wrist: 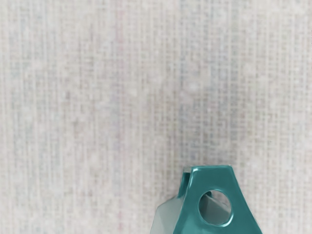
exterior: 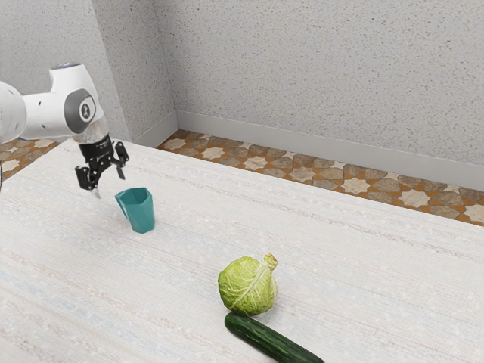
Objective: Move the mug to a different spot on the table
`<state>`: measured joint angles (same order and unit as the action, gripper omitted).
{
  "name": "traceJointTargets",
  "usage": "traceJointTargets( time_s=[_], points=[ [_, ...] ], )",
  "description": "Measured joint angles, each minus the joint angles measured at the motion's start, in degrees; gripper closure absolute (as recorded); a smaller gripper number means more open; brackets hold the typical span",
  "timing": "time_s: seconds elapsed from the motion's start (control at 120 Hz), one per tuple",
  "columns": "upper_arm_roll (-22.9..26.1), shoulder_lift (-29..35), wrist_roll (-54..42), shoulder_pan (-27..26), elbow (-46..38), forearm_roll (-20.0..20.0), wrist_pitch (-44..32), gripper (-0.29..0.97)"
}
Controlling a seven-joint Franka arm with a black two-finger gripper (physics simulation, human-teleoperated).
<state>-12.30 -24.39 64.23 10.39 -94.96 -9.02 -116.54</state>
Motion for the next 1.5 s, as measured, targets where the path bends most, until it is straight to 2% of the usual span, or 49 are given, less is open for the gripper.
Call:
traceJointTargets(
  time_s=[0.217,0.408,0.992,1.5],
  points=[
    [0.5,-3.9,5.0,0.8,2.7,-0.2,-2.3,0.0],
    [0.7,-5.0,5.7,1.1,2.9,-0.2,-4.1,0.0],
    [0.9,-4.0,4.0,0.1,-1.8,-0.6,-7.5,0.0],
    [2.1,-4.7,3.5,0.6,-2.1,-1.1,-9.9,0.0]
  ],
)
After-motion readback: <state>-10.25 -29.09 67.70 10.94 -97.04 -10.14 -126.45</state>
